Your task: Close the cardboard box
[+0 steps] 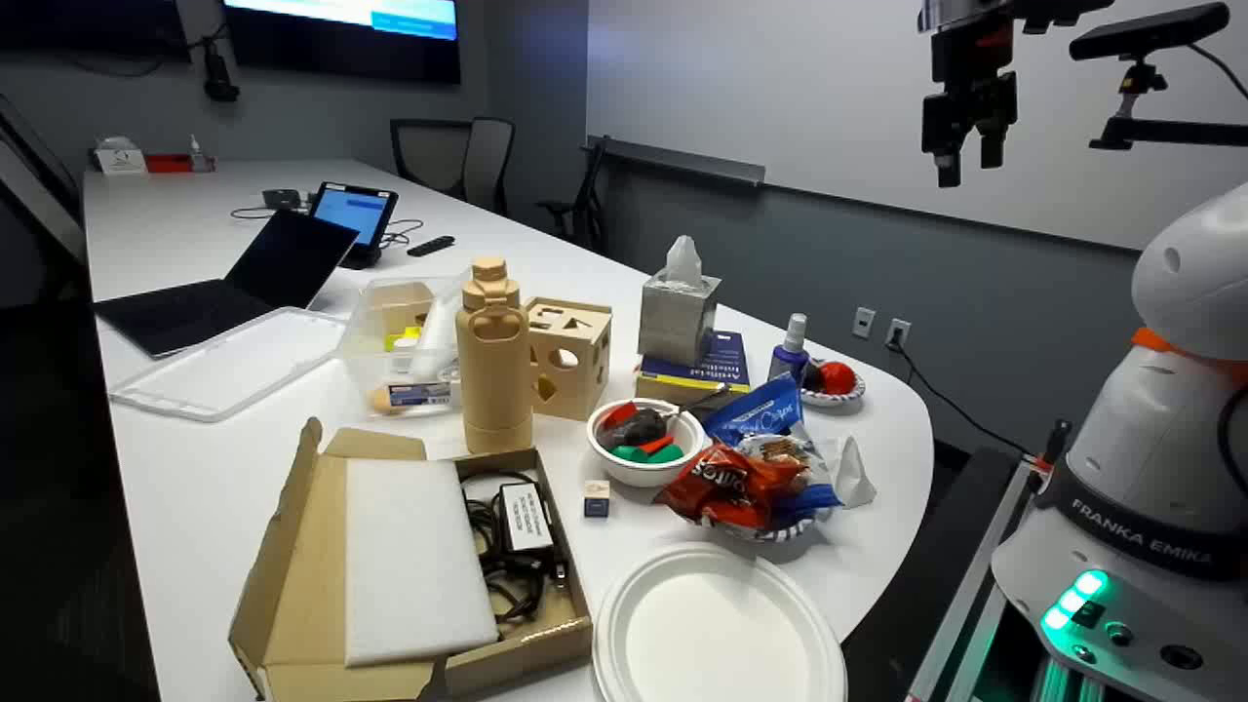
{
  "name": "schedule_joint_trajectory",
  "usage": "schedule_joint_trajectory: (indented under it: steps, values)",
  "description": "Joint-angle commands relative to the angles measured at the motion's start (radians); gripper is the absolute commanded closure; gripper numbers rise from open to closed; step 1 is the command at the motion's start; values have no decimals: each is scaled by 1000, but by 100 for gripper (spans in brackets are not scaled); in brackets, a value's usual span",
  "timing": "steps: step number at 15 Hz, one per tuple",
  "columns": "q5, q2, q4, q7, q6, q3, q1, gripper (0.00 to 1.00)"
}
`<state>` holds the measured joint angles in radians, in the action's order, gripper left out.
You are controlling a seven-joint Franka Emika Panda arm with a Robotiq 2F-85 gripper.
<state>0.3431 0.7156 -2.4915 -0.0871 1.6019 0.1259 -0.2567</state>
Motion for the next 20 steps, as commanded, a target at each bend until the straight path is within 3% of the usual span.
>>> schedule_joint_trajectory:
  steps: [1, 4, 9, 14, 17, 20]
  values:
    - [11, 2, 3, 14, -7, 21, 29, 0]
    - [2, 0, -9, 17, -3, 10, 43, 0]
    - [-183, -10, -93, 93, 68, -113, 217, 0]
    - [-427, -141, -59, 314, 181, -321, 373, 0]
    - [-461, -296, 0, 504, 311, -462, 408, 0]
    - [-411, -463, 87, 669, 425, -572, 423, 0]
